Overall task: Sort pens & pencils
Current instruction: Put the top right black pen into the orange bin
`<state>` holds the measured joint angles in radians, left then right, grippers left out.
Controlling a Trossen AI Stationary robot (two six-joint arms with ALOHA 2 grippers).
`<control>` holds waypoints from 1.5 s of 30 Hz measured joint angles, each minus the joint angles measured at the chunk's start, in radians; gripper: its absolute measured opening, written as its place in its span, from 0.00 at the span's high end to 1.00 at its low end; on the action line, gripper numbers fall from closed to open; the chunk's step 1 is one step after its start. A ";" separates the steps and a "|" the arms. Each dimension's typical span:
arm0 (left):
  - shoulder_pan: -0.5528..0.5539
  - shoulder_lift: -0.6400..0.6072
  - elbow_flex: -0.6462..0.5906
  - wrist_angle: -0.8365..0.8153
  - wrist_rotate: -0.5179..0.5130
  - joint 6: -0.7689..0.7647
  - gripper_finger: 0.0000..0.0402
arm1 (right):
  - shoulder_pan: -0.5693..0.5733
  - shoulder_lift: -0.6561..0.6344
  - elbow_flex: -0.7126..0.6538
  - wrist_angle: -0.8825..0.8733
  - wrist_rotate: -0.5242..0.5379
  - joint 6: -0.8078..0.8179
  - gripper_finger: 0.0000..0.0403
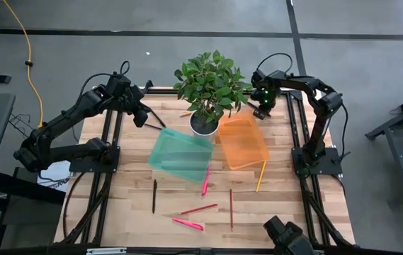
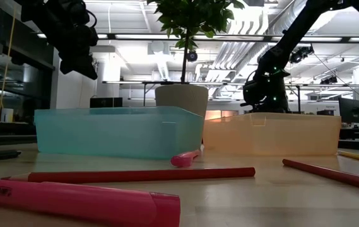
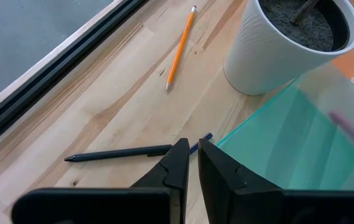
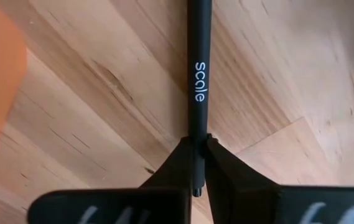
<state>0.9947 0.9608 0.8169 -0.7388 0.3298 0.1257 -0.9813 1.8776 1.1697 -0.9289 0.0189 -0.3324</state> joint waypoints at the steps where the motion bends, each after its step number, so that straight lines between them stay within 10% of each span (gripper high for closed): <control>1: 0.000 0.000 0.000 0.000 0.000 0.000 0.94 | 0.000 0.001 0.006 -0.003 0.000 0.003 0.99; 45: 0.000 0.000 0.000 0.013 0.000 0.035 0.94 | 0.005 -0.147 0.211 -0.231 -0.245 0.075 1.00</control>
<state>0.9947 0.9608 0.8169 -0.7261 0.3294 0.1611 -0.9759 1.7307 1.3811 -1.1598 -0.2261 -0.2578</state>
